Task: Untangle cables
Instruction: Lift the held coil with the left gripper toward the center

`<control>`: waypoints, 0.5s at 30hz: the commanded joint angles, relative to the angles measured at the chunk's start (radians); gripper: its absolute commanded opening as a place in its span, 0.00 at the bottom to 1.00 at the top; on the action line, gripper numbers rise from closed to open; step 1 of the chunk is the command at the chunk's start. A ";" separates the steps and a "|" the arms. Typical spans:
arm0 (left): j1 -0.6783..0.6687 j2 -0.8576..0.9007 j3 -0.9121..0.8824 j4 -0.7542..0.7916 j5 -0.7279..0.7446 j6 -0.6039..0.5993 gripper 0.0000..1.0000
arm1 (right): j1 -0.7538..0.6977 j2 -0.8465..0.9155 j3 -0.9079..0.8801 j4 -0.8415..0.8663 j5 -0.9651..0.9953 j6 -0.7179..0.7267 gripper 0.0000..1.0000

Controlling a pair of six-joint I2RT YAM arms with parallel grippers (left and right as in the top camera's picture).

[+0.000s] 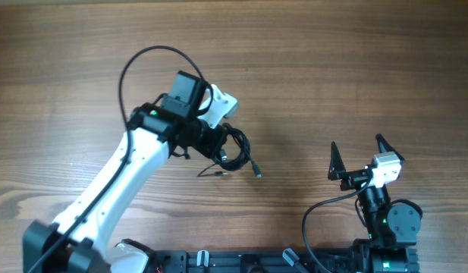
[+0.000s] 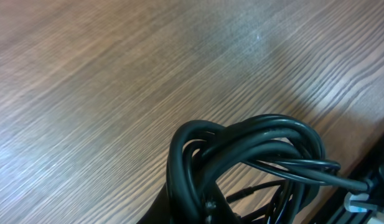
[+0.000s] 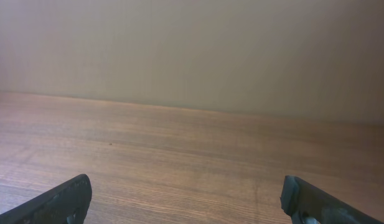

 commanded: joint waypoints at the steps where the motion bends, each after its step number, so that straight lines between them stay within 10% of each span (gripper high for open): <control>1: -0.034 0.081 -0.006 0.056 0.041 -0.029 0.07 | 0.004 -0.010 -0.002 0.002 0.010 0.006 1.00; 15: -0.076 0.346 -0.006 0.225 0.040 -0.257 0.04 | 0.004 -0.009 -0.002 0.001 0.010 0.005 1.00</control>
